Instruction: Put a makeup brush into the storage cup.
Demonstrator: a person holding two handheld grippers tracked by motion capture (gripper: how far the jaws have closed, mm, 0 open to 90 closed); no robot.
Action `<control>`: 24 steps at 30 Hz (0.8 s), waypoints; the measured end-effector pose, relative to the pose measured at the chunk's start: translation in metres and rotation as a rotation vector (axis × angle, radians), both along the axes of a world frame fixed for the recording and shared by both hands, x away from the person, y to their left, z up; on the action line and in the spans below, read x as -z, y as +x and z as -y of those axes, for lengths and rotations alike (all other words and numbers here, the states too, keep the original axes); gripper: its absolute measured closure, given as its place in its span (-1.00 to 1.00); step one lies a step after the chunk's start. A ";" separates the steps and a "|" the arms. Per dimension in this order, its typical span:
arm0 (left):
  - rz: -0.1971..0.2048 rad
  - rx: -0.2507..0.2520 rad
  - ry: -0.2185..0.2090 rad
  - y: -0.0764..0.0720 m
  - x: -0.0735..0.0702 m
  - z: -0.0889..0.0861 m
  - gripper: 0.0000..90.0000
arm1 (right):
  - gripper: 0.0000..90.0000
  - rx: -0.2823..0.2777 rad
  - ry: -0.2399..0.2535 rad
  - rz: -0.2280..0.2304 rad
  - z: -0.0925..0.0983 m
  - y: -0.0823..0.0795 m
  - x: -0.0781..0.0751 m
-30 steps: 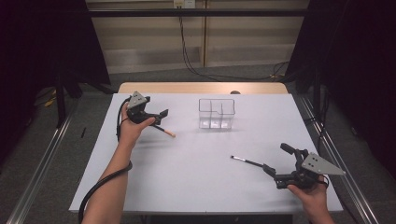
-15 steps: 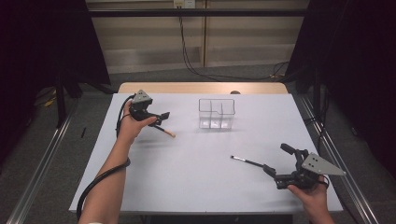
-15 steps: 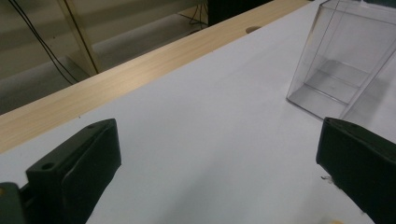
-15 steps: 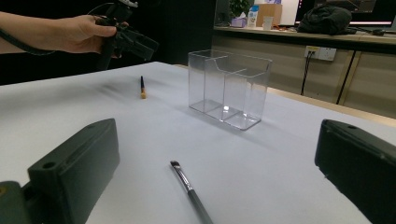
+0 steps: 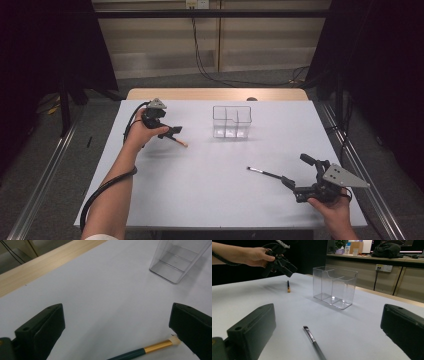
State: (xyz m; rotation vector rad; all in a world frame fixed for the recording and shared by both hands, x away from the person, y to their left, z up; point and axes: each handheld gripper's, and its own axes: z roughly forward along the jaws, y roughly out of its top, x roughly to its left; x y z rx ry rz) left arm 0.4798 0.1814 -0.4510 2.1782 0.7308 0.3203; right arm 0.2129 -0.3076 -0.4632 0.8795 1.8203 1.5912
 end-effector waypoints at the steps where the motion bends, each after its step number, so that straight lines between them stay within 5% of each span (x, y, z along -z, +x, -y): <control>1: -0.005 0.002 0.013 0.000 0.001 0.000 -0.98 | -1.00 0.000 0.000 0.000 0.000 0.000 0.000; 10: -0.063 0.048 0.144 0.004 0.000 0.003 -0.98 | -1.00 0.002 0.005 -0.005 0.001 0.001 0.001; 15: -0.082 0.047 0.161 0.003 0.000 0.005 -0.98 | -1.00 0.000 0.006 -0.008 0.000 0.001 0.001; 18: -0.091 0.087 0.217 0.005 -0.001 0.005 -0.98 | -1.00 0.000 0.006 -0.010 0.000 0.001 0.001; 24: -0.114 0.101 0.255 0.006 0.003 0.008 -0.98 | -1.00 0.005 0.002 -0.016 0.001 0.001 0.001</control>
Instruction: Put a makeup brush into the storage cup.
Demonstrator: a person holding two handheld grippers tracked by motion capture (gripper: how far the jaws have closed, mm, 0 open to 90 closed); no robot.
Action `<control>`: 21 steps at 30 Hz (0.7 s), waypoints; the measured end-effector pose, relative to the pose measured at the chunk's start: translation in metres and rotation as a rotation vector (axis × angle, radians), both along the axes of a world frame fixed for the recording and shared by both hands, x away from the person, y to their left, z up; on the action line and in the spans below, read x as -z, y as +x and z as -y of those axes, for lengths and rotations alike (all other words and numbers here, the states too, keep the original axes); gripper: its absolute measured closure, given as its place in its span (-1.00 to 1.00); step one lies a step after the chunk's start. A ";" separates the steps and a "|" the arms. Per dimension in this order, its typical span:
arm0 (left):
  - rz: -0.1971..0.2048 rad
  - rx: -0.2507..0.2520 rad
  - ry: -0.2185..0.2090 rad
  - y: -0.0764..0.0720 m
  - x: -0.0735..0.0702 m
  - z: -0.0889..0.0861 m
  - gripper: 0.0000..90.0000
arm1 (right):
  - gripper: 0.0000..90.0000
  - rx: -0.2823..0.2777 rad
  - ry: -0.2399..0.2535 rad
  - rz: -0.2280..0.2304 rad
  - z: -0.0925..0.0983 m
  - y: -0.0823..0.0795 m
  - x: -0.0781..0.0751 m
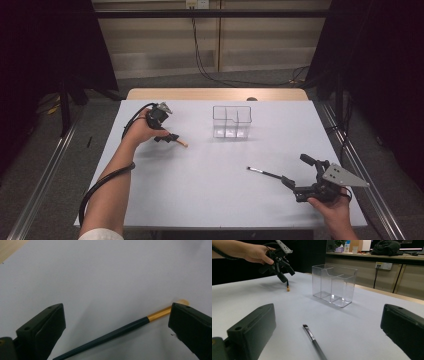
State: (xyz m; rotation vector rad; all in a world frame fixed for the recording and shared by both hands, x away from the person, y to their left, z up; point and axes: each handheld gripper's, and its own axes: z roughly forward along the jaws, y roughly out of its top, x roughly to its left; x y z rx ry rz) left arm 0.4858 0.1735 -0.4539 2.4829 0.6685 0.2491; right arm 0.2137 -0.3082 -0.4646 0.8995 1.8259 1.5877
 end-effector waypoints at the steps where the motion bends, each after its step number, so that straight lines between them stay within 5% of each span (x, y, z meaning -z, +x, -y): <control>1: -0.001 0.012 0.013 0.001 0.000 0.000 -0.98 | -1.00 0.000 0.003 0.000 0.000 0.000 0.000; 16: -0.028 0.064 0.026 0.000 -0.001 0.005 -0.98 | -1.00 -0.003 0.004 0.001 0.000 0.000 0.000; 21: -0.038 0.076 0.060 -0.001 0.002 0.006 -0.98 | -1.00 -0.006 0.002 0.001 0.000 0.000 0.000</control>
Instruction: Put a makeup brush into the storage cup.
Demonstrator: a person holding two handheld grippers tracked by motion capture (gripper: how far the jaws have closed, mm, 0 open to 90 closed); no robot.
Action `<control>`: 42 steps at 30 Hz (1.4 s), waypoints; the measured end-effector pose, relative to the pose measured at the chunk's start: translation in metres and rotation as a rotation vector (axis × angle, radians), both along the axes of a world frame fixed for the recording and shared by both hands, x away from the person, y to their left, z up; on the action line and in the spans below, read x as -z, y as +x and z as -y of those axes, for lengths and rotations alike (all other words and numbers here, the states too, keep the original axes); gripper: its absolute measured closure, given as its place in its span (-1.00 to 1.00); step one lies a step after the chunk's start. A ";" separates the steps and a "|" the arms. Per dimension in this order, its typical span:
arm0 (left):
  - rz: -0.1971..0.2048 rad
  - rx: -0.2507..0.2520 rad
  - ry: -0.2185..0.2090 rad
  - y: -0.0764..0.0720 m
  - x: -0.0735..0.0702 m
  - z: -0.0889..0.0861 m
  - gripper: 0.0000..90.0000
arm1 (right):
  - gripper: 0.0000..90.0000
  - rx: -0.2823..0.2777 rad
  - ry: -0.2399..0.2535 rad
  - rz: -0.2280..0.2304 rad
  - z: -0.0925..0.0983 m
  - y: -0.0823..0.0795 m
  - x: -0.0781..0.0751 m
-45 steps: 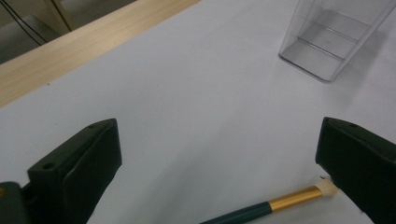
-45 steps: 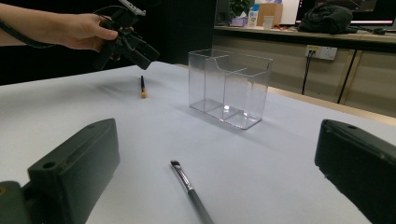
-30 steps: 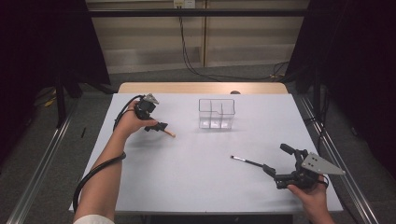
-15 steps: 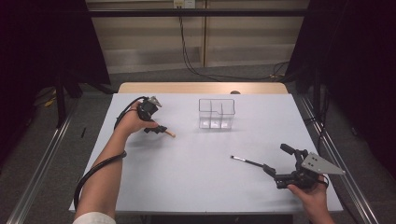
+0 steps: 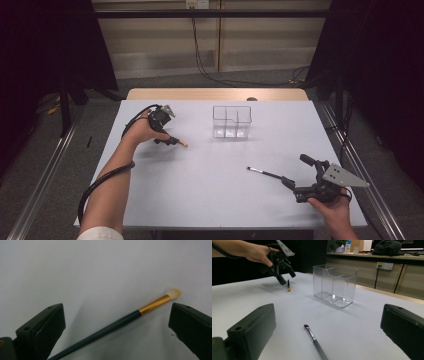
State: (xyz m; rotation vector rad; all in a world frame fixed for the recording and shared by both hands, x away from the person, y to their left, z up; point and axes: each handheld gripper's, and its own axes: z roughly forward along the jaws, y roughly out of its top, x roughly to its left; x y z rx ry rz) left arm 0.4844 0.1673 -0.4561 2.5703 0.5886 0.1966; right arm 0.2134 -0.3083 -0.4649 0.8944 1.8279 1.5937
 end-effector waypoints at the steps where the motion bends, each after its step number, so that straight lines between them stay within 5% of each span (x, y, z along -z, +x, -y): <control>1: -0.003 0.002 0.001 0.000 0.000 0.000 -0.98 | -1.00 0.000 -0.001 -0.001 0.000 0.000 0.000; 9: -0.030 0.021 0.027 0.000 0.004 -0.002 -0.98 | -1.00 -0.001 -0.003 -0.002 0.000 0.000 0.000; 27: -0.016 0.065 0.112 0.003 0.006 -0.001 -0.87 | -1.00 0.000 -0.005 -0.002 0.001 0.000 0.000; 35: -0.056 0.108 0.116 -0.001 0.001 0.003 -0.46 | -1.00 -0.002 -0.003 0.002 0.001 0.000 -0.001; 42: -0.101 0.095 0.100 -0.002 0.000 0.002 -0.13 | -1.00 -0.002 -0.002 0.005 0.001 -0.001 -0.001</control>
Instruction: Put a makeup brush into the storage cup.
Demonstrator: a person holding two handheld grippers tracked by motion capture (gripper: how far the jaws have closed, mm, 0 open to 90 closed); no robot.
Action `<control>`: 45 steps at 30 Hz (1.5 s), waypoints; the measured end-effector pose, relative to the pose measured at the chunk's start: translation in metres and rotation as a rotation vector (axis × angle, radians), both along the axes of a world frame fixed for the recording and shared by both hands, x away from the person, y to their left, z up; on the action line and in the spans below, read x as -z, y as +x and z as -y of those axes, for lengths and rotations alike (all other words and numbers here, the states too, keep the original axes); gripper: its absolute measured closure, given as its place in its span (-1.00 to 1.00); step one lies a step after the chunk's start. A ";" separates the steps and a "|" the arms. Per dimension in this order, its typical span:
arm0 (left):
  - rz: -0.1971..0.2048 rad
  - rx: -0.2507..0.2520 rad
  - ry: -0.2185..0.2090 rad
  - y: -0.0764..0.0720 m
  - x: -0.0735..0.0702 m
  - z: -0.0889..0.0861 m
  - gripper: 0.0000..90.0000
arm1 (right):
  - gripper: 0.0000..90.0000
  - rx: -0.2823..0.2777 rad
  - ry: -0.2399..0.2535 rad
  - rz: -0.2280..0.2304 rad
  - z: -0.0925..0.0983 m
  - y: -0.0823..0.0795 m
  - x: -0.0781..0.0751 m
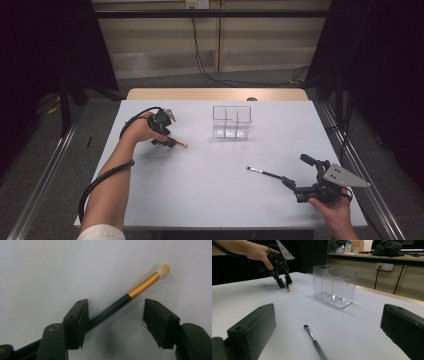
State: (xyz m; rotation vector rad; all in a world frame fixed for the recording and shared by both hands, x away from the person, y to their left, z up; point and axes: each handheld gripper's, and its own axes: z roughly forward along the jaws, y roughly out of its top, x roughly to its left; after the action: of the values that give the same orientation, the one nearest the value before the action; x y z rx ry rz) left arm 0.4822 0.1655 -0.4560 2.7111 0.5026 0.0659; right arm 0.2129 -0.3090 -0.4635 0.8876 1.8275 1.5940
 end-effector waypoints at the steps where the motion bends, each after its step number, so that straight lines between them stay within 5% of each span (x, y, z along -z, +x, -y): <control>1: -0.001 -0.002 0.001 -0.001 0.000 0.001 -0.09 | -1.00 0.000 0.000 0.000 0.000 0.000 0.000; 21: -0.043 -0.024 0.049 0.000 -0.004 0.008 0.19 | -1.00 0.003 0.004 0.005 0.001 0.000 -0.001; 28: -0.043 -0.045 0.036 0.000 -0.004 0.005 0.47 | -1.00 0.004 0.002 0.001 0.001 0.000 -0.001; 31: -0.050 -0.032 0.045 -0.002 -0.005 0.007 0.75 | -1.00 0.000 0.001 0.000 0.000 0.001 -0.001; 45: -0.100 -0.054 0.086 -0.002 -0.008 0.002 0.77 | -1.00 -0.001 0.001 -0.002 0.000 0.002 0.000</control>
State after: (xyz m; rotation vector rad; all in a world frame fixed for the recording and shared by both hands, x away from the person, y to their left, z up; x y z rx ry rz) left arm 0.4799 0.1635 -0.4480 2.7950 0.6162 -0.0340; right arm 0.2147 -0.3089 -0.4633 0.8898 1.8291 1.5951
